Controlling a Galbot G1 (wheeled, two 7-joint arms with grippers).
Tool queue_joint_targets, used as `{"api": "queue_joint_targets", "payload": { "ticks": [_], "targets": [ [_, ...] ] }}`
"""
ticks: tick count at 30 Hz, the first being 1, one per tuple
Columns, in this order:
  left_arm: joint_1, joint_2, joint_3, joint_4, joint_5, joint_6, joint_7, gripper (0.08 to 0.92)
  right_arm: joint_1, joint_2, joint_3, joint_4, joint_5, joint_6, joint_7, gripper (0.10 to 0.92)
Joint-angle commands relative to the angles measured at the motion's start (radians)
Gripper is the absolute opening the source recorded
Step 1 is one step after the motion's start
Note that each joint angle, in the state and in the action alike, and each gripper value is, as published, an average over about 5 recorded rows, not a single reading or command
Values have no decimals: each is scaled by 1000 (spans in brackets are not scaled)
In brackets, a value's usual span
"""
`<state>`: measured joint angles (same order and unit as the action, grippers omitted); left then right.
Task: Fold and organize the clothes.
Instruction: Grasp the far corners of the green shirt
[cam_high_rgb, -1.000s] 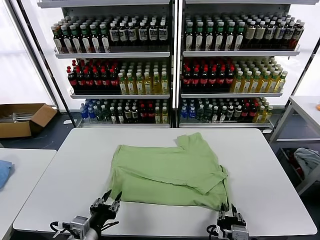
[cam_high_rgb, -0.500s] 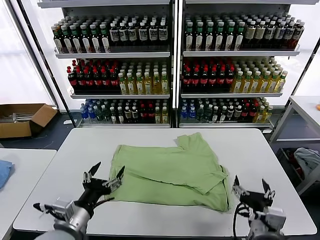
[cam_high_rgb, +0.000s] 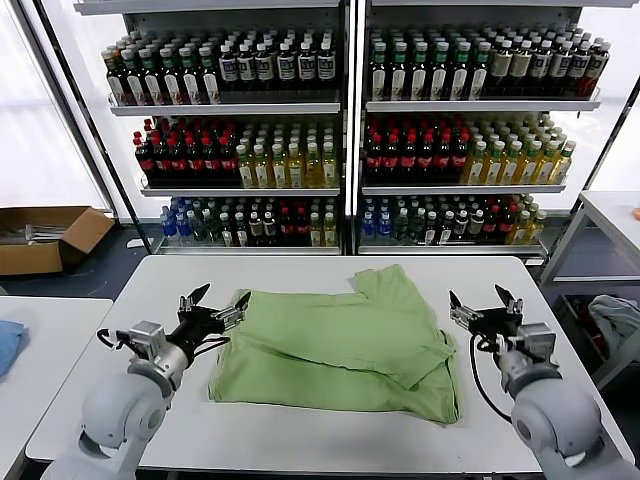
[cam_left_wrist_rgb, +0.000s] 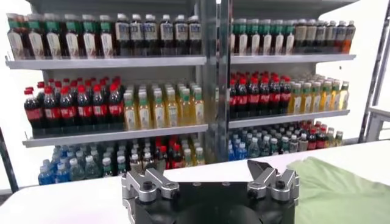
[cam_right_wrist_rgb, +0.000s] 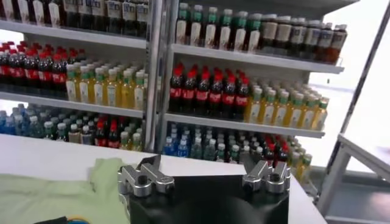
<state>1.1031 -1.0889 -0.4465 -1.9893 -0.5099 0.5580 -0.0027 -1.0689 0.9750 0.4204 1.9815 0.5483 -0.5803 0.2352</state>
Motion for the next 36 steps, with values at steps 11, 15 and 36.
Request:
{"api": "queue_joint_targets", "payload": {
  "ticks": [11, 15, 36],
  "targets": [
    [-323, -93, 190, 484, 99, 14, 22, 823, 383, 313, -157, -581, -148, 10, -40, 823],
    [-363, -92, 213, 542, 112, 15, 21, 823, 431, 349, -166, -653, -189, 18, -53, 823],
    [-467, -108, 255, 736, 122, -5, 24, 823, 634, 478, -169, -1008, -287, 82, -94, 823]
  ]
}}
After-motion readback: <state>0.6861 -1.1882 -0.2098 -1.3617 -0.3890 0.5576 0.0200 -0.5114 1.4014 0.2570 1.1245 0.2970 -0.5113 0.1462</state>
